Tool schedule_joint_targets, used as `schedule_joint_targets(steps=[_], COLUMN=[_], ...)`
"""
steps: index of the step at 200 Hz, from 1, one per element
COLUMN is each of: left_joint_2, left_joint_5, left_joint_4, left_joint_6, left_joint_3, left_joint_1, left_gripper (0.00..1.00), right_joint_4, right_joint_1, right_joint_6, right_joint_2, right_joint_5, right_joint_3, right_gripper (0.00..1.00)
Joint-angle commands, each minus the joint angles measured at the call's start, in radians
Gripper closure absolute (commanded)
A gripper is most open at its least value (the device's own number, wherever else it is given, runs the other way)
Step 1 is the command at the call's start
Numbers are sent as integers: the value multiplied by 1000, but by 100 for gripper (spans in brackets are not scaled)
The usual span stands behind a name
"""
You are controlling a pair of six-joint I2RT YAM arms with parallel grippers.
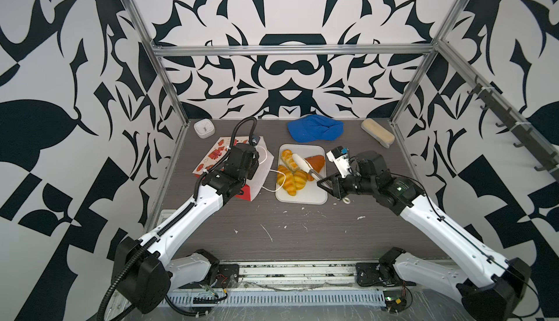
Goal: Take the fake bread out of the paper bag
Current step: 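Raise the open tongs with the right gripper away from the tray, then tilt the paper bag with the left gripper while right tongs approach it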
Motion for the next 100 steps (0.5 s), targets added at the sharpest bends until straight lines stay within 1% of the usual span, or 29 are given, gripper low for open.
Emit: schedule_joint_targets(steps=[1, 16, 20, 29, 49, 74, 100], left_joint_2=[37, 47, 76, 87, 96, 110, 157], left_joint_5=[-8, -13, -14, -13, -15, -10, -31], left_joint_4=[-28, -38, -38, -38, -42, -60, -110], left_joint_6=[25, 26, 27, 27, 26, 35, 57], left_joint_3=[53, 68, 72, 81, 101, 133, 189], left_joint_1=[-31, -46, -48, -53, -55, -57, -69], left_gripper=[100, 100, 100, 100, 100, 100, 100], right_joint_4=[135, 148, 155, 170, 204, 303, 353], right_joint_1=[48, 93, 102, 116, 124, 128, 153], right_joint_6=[12, 1, 0, 3, 26, 70, 98], right_joint_2=[75, 134, 148, 182, 237, 287, 372], right_joint_5=[-103, -103, -105, -113, -129, -148, -166], right_joint_3=[46, 67, 70, 71, 62, 32, 65], right_gripper=[72, 73, 73, 73, 74, 74, 74])
